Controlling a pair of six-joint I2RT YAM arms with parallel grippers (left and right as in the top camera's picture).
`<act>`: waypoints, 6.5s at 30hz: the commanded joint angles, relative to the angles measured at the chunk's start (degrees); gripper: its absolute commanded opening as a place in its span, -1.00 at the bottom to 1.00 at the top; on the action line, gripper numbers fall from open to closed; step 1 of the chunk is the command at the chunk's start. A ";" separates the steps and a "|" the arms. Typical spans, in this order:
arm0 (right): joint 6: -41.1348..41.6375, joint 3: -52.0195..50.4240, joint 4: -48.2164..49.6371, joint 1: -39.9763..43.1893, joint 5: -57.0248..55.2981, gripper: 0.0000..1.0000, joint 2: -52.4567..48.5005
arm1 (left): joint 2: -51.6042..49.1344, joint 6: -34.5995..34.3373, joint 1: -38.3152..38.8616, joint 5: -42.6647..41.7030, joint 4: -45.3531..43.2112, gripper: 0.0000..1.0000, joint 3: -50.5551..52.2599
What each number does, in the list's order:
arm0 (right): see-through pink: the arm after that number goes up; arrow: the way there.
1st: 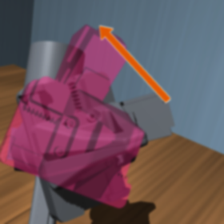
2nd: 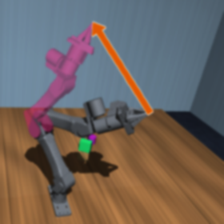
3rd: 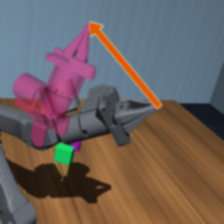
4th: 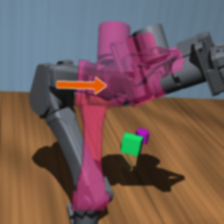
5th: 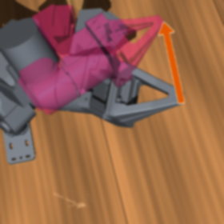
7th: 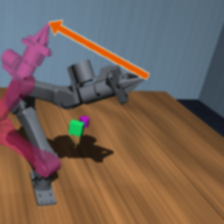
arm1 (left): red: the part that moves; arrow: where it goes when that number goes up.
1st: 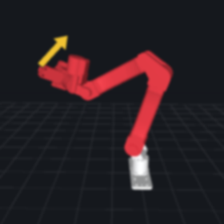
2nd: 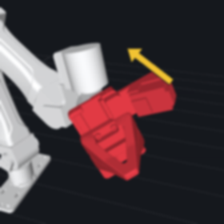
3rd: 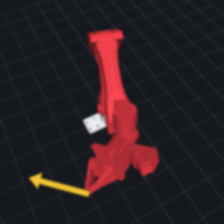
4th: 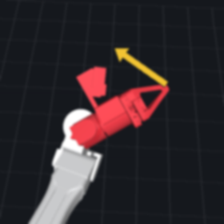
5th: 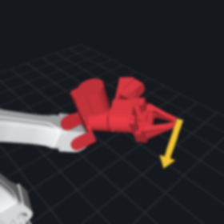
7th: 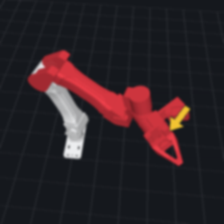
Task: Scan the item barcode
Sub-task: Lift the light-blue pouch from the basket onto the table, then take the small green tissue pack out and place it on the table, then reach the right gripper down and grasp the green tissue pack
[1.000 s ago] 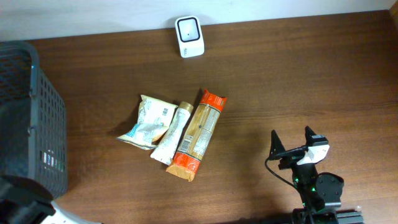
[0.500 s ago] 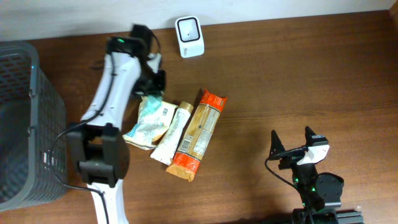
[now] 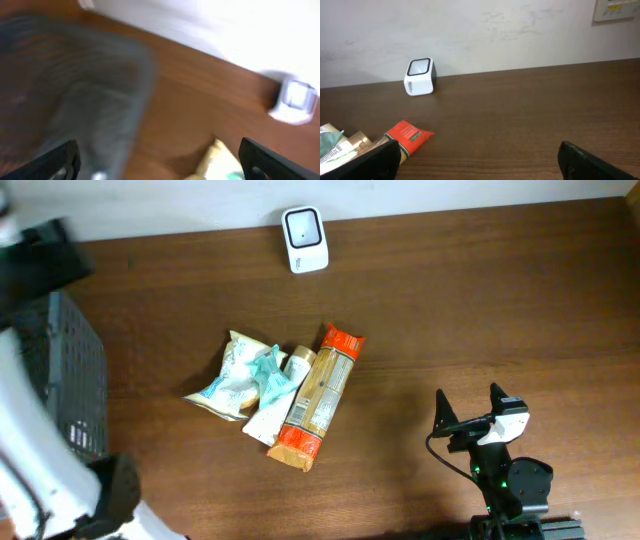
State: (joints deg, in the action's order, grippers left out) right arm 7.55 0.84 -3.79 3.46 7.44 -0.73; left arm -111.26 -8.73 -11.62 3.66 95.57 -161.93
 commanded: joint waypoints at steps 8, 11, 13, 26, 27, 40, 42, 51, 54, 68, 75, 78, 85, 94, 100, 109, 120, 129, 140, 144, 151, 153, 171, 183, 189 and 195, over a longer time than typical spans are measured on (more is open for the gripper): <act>-0.04 -0.52 -0.02 0.33 0.31 0.97 0.37 | -1.64 -0.96 -38.91 -18.29 -12.15 0.98 46.31; -0.04 -0.52 -0.02 0.33 0.31 0.97 0.37 | -1.64 2.71 -39.12 -23.43 -22.82 0.90 63.84; -0.04 -0.52 -0.02 0.33 0.31 0.97 0.37 | -1.64 4.63 -39.01 -27.65 -26.84 0.84 69.31; -0.04 -0.52 -0.02 0.33 0.31 0.97 0.37 | -1.64 7.06 -33.59 -23.78 -31.69 -1.00 78.62; -0.04 -0.52 -0.02 0.33 0.31 0.97 0.37 | -1.49 7.04 -33.59 -23.82 -30.88 -1.00 75.63; -0.04 -0.52 -0.02 0.33 0.31 0.97 0.37 | 6.84 6.32 6.03 -20.33 -10.36 -1.00 24.09; -0.04 -0.52 -0.02 0.33 0.31 0.97 0.37 | 4.48 5.31 18.29 -20.33 -15.32 -1.00 31.43; -0.04 -0.52 -0.02 0.33 0.31 0.97 0.37 | -9.81 1.90 46.03 -22.27 -38.05 -1.00 51.28; -0.04 -0.52 -0.02 0.33 0.31 0.97 0.37 | -11.74 1.90 49.66 -20.61 -38.56 0.32 51.23; -0.04 -0.52 -0.02 0.33 0.31 0.97 0.37 | -0.81 13.57 -8.70 -7.30 -11.43 0.99 13.81; -0.04 -0.52 -0.02 0.33 0.31 0.97 0.37 | -0.90 13.55 -15.93 -8.79 -6.71 0.99 13.81; -0.04 -0.52 -0.02 0.33 0.31 0.97 0.37 | -0.90 13.55 -15.93 -8.79 -6.73 0.98 13.81; -0.04 -0.52 -0.02 0.33 0.31 0.98 0.37 | -0.90 13.55 -15.93 -8.79 -6.73 0.98 13.81; -0.04 -0.52 -0.02 0.33 0.31 0.97 0.37 | -0.90 13.55 -15.93 -8.79 -6.71 0.98 13.81; 0.15 -0.52 0.85 0.31 0.63 0.98 0.37 | -0.90 13.55 -15.93 -8.79 -6.71 0.98 13.81; 0.20 4.55 0.59 0.33 12.35 0.97 -2.71 | -0.90 13.55 -15.93 -8.79 -6.71 0.98 13.81; 0.15 52.48 -23.96 0.33 25.16 0.97 -54.80 | -0.90 13.55 -15.93 -8.79 -6.71 0.98 13.81; 0.22 62.45 -35.50 -0.87 32.44 0.82 -71.60 | -0.90 13.55 -15.93 -8.79 -6.71 0.98 13.81; 11.41 62.42 -44.44 -18.78 17.31 0.10 -98.38 | -0.90 13.55 -15.93 -8.76 -6.10 0.98 13.81; 11.39 62.42 -44.46 -18.78 16.02 0.14 -98.38 | -0.90 13.55 -15.93 -8.76 -6.10 0.98 13.81; 9.16 61.46 -45.11 -18.82 15.85 0.23 -98.44 | -0.90 13.55 -15.93 -8.79 -6.08 0.98 13.81; 8.81 58.75 -44.37 -18.82 15.85 0.34 -98.44 | -0.90 13.55 -15.93 -8.76 -6.08 0.98 13.81; 13.16 54.34 -36.74 -18.40 15.82 0.01 -98.33 | -0.90 13.55 -15.93 -8.76 -6.08 0.98 13.81; 6.91 56.43 -36.11 -16.57 22.82 -0.92 -102.18 | -0.90 13.55 -15.93 -8.76 -6.08 0.98 13.81; -29.09 62.12 -51.56 -0.98 56.24 -0.92 -93.04 | -0.90 13.55 -15.93 -8.76 -6.08 0.98 13.81; -34.71 62.90 -53.24 1.77 78.49 -0.92 -93.11 | -0.90 13.55 -15.93 -8.76 -6.08 0.98 13.81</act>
State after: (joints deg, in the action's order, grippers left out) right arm -24.05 62.37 -57.08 5.21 71.90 -94.21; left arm -112.14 3.92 -27.42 -4.49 89.56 -147.76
